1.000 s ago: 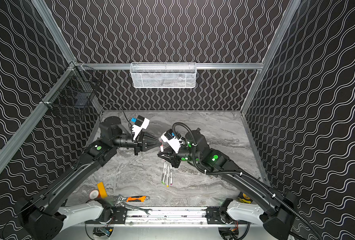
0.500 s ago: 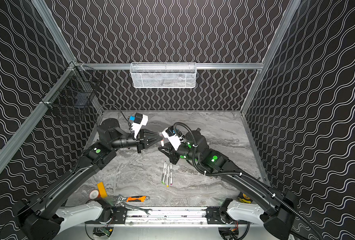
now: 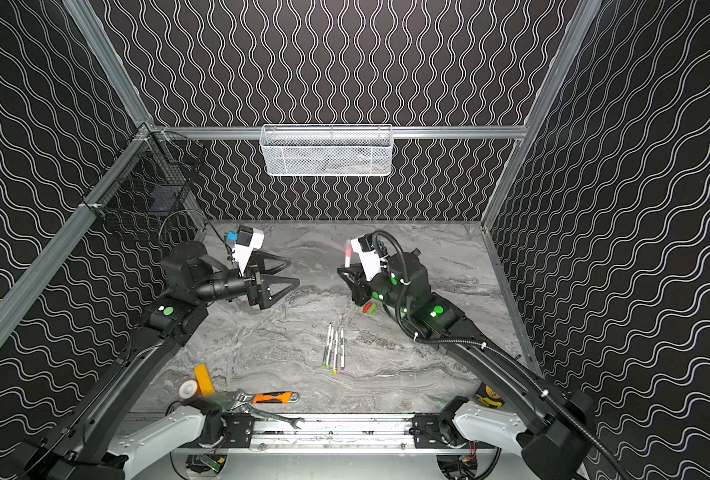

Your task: Insert the pens into the pen caps

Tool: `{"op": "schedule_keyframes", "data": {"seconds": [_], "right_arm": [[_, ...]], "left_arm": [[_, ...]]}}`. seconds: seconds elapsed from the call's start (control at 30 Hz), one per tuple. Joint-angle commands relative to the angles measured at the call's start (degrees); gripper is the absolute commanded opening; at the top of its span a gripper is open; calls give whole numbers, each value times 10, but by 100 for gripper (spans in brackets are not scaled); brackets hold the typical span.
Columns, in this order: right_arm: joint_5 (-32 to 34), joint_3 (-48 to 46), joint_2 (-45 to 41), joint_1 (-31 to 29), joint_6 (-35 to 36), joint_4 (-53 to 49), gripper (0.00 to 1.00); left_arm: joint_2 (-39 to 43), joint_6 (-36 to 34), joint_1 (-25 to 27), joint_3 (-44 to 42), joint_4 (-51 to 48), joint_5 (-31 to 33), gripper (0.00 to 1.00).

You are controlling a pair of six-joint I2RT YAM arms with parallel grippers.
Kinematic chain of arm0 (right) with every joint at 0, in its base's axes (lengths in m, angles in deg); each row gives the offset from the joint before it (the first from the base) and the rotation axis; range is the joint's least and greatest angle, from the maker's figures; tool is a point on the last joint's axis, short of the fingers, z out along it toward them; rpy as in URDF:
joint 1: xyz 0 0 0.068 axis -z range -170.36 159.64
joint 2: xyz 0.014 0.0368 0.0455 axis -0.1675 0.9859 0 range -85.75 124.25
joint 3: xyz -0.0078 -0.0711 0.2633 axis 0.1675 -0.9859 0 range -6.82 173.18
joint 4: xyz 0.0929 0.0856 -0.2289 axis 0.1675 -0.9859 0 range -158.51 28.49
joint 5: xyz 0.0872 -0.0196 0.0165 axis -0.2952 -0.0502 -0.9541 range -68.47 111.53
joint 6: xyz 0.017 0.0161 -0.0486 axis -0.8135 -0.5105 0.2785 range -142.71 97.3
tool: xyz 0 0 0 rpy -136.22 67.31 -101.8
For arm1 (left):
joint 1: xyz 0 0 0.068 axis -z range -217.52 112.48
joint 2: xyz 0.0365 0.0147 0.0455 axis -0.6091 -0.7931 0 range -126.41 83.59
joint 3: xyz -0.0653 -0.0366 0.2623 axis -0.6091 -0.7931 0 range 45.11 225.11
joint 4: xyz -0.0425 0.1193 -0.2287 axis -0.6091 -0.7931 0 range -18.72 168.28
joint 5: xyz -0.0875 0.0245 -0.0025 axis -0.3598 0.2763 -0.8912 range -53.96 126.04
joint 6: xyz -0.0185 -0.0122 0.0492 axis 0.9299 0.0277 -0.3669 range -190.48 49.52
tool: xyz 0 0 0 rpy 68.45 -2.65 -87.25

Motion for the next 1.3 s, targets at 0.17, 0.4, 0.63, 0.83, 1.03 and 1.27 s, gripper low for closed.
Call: {"op": "schedule_keyframes", "data": {"seconds": [0.17, 0.4, 0.63, 0.83, 1.03, 1.27], "right_arm": [[90, 47, 154, 153, -13, -220, 0], [116, 110, 292, 266, 33, -261, 5], [162, 224, 450, 315, 67, -327, 3], [158, 288, 504, 317, 84, -371, 9], [158, 303, 521, 317, 89, -379, 29], [152, 298, 532, 318, 91, -372, 35]], "left_arm": [[4, -28, -3, 0, -39, 35, 99], [12, -43, -3, -13, -55, 48, 99], [9, -46, -3, -22, -58, 44, 98], [21, -53, -2, -29, -63, 53, 99], [24, -48, -3, -35, -61, 53, 99], [29, -51, -2, -37, -65, 57, 99]]}}
